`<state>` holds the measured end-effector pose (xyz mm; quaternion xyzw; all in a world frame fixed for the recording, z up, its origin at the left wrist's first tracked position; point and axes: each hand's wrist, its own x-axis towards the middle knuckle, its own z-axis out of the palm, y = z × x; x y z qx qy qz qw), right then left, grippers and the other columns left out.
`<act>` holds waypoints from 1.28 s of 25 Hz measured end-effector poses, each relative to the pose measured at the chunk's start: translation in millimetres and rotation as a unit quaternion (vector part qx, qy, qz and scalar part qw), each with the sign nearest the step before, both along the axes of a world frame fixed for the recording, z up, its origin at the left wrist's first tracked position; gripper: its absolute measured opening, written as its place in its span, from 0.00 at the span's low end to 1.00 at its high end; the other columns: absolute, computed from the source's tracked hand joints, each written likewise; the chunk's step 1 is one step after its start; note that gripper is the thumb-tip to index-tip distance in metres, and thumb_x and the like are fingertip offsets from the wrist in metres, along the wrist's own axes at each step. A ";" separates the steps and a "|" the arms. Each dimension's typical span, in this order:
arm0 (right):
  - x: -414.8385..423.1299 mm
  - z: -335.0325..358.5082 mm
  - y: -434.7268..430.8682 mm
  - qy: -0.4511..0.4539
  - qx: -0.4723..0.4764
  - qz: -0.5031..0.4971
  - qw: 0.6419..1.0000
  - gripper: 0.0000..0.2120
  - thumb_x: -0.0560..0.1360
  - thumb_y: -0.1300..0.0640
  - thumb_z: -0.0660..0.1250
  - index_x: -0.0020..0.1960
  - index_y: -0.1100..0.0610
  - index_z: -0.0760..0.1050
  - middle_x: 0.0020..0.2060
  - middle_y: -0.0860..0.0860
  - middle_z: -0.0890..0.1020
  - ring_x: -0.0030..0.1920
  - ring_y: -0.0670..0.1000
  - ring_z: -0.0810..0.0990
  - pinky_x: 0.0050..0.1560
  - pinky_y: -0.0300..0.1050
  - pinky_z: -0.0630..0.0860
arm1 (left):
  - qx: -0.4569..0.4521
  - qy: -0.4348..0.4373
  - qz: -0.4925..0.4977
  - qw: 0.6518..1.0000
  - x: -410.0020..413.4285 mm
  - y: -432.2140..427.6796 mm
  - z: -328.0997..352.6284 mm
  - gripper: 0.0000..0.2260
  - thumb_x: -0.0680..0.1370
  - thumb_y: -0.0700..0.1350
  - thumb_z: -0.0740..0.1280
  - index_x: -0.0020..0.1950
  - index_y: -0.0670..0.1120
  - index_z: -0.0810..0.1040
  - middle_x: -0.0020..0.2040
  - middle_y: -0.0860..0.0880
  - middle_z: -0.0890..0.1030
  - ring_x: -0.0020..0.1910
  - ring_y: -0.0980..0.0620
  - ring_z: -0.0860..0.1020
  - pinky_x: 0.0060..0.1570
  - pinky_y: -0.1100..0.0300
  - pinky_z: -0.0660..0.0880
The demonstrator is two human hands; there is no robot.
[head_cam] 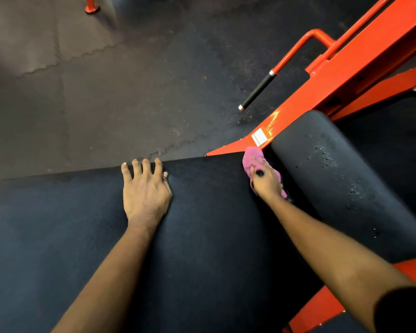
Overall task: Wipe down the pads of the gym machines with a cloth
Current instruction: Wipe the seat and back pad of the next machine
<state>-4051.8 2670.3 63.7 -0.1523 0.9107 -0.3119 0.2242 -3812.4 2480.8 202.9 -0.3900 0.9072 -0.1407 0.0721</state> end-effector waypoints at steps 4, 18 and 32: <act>13.5 18.4 -53.3 0.010 -0.022 -0.015 1.000 0.22 0.76 0.46 0.61 0.69 0.44 0.76 0.69 0.48 0.77 0.68 0.56 0.75 0.69 0.55 0.70 | 0.006 -0.004 0.001 1.000 1.7 -0.5 -1.0 0.22 0.84 0.52 0.51 0.74 0.44 0.69 0.63 0.40 0.76 0.67 0.37 0.69 0.72 0.38 0.57; 106.8 -3.1 190.0 -0.039 -0.041 -0.081 0.995 0.20 0.80 0.47 0.59 0.70 0.48 0.76 0.67 0.43 0.76 0.67 0.49 0.75 0.69 0.46 0.69 | 0.108 0.041 -0.039 0.993 19.9 20.1 12.1 0.23 0.84 0.51 0.51 0.77 0.45 0.65 0.79 0.44 0.63 0.79 0.43 0.57 0.77 0.43 0.50; 183.3 5.4 245.5 0.131 -0.043 0.049 0.989 0.22 0.79 0.41 0.60 0.72 0.41 0.74 0.75 0.43 0.70 0.77 0.55 0.66 0.72 0.62 0.68 | 0.138 0.075 -0.056 0.986 118.2 111.7 42.7 0.20 0.84 0.46 0.54 0.75 0.47 0.68 0.79 0.46 0.61 0.80 0.45 0.54 0.78 0.48 0.48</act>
